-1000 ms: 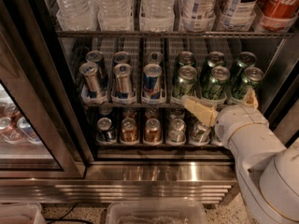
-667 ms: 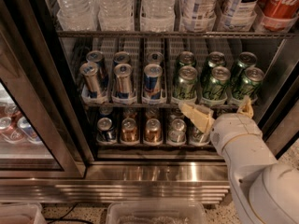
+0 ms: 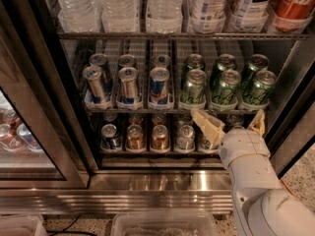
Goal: Pick green can from middle shelf of fridge
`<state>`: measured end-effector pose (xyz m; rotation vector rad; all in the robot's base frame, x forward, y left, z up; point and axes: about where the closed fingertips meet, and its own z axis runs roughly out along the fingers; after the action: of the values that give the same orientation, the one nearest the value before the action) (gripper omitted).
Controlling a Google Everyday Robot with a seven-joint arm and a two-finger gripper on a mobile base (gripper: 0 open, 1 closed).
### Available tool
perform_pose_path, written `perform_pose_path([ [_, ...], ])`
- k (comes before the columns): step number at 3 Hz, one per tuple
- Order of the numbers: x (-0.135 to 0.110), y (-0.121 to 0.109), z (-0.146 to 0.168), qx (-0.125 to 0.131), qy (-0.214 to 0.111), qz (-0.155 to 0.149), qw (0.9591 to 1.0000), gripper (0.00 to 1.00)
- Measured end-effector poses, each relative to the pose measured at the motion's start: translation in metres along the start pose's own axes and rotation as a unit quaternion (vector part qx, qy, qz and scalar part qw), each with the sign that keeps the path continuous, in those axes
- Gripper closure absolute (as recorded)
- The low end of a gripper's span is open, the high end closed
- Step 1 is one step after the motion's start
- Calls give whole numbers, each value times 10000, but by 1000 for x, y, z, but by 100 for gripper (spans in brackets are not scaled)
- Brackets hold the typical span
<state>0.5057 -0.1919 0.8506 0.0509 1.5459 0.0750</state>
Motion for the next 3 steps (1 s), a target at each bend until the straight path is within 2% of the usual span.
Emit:
perform_pose_path([
  [1, 0, 0, 0, 0, 0, 0, 10000, 0],
  [3, 26, -11, 9, 105, 357, 167, 9992, 0],
])
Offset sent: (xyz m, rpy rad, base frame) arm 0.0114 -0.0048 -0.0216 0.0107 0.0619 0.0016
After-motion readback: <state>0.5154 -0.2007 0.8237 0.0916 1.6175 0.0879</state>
